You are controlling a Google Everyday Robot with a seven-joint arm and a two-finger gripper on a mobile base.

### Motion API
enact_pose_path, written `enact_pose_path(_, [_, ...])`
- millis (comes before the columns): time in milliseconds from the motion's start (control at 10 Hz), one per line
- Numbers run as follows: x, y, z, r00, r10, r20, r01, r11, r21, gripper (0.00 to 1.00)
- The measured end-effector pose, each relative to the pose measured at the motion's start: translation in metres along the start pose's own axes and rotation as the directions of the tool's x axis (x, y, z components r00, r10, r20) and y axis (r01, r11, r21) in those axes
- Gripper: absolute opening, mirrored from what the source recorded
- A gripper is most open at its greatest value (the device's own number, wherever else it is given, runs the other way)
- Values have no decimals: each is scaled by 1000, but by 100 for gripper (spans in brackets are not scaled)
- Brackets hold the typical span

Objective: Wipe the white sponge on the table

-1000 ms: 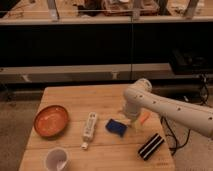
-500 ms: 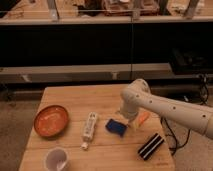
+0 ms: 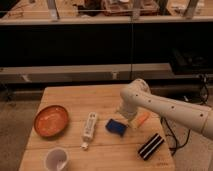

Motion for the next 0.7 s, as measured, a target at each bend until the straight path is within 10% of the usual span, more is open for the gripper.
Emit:
enact_pose_path(300, [-8,-1,-7,977,60,204,-76,994,74,80])
enact_pose_path(700, [-31,1,-5,966,153,210,-170,983,65,80])
